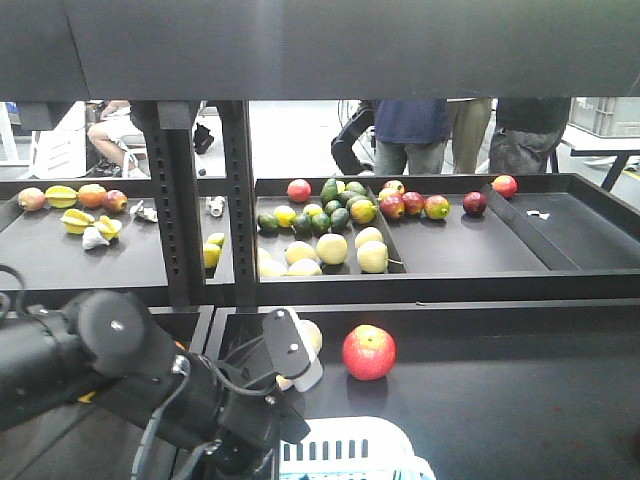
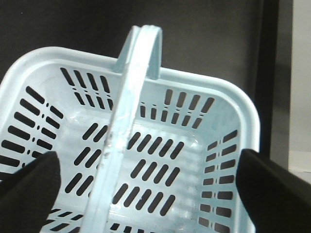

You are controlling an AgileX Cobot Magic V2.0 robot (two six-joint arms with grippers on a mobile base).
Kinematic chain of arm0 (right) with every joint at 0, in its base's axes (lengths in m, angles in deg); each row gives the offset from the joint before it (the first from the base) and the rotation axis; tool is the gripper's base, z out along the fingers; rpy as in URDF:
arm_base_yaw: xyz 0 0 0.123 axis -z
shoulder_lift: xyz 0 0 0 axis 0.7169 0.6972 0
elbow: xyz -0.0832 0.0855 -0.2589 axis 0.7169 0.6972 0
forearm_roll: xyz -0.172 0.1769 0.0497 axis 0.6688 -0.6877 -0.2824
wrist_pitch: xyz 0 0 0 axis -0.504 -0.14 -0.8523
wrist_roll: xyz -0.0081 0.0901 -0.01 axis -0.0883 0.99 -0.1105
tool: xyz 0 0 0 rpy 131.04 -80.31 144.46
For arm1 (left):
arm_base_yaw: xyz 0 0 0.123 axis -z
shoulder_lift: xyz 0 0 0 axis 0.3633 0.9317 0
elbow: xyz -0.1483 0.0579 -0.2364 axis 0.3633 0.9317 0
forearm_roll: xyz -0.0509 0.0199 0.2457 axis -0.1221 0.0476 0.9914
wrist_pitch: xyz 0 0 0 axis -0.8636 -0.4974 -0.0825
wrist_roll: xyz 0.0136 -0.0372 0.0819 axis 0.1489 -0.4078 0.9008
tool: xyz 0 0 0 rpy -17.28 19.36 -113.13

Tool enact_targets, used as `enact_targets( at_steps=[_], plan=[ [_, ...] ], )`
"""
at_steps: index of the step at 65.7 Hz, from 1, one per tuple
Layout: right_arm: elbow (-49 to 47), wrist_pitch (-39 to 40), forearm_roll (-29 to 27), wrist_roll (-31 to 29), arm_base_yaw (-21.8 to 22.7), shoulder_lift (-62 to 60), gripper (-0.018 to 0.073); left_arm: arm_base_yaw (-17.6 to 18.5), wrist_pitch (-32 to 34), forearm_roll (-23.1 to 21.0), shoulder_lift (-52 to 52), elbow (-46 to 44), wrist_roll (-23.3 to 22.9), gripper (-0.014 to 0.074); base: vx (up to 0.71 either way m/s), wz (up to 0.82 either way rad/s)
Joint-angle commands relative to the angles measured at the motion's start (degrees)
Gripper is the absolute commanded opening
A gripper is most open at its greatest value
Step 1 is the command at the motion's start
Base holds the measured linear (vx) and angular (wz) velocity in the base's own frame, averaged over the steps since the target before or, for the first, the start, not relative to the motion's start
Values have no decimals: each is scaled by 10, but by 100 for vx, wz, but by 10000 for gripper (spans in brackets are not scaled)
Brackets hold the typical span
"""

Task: Pick three apples into basket with both arms
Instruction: 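Close the left gripper on the basket handle and lift the basket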

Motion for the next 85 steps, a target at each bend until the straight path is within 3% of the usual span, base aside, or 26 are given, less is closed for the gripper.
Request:
enact_targets(
  at_steps=[1,24,31,42,52,69,85],
  plan=[
    [0,39,2,-2,4,1,-4,4,27,-30,-7,-16,-2,680,0,0],
    [0,39,2,-2,4,1,-4,4,72,-20,63,-16,0,645,0,0],
    [0,39,2,-2,4,1,-4,4,79,-18,75,-16,0,575,0,0],
    [0,39,2,-2,4,1,-4,3,96,-18,74,-16,0,325,0,0],
    [0,39,2,-2,4,1,-4,3,96,-18,74,-16,0,-6,0,0],
    [0,39,2,-2,4,1,-4,3,90,-17,62,-16,3,-8,0,0],
    [0,39,2,-2,4,1,-4,3,74,-17,-34,-16,-2,-8,0,0]
  ],
)
